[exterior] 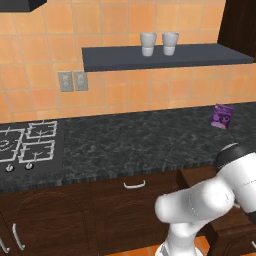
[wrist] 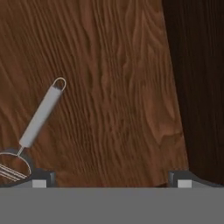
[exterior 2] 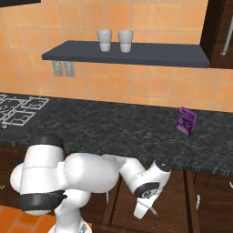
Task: Pick the peeler from the drawer and place it on the counter.
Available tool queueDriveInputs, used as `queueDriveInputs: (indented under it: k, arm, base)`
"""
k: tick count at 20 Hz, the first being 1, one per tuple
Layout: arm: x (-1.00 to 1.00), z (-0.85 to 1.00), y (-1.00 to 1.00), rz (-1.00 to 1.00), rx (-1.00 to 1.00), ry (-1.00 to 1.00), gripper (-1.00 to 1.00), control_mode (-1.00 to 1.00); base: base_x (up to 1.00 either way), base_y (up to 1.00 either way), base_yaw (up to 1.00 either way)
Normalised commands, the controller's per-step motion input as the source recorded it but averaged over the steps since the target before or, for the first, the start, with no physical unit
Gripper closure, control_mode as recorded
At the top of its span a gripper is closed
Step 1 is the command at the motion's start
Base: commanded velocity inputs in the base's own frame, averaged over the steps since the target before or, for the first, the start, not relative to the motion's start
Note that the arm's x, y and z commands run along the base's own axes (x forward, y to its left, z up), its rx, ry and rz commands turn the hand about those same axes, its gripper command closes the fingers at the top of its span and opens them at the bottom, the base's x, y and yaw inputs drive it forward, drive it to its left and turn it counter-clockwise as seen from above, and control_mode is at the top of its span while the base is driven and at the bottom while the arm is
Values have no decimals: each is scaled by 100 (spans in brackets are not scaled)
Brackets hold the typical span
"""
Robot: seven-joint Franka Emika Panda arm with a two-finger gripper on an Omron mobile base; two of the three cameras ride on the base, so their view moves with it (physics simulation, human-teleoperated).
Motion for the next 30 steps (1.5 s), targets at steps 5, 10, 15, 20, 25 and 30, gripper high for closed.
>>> queueDriveInputs:
  k: [5, 10, 15, 20, 25, 30]
  arm:
    - [9, -21, -4, 0, 5, 0, -100, -100]
    - [39, -10, -7, -1, 1, 2, -100, -100]
    - [37, -35, -16, -4, 0, 6, -100, -100]
    - [16, -12, -42, -5, 0, 3, -100, -100]
    - [16, -9, -32, 0, 6, 5, -100, -100]
    - [14, 21, -48, 0, 18, 3, -100, -100]
  base:
    - [0, 0, 0]
    - [0, 0, 0]
    - [0, 0, 0]
    - [0, 0, 0]
    - [0, 0, 0]
    - [0, 0, 0]
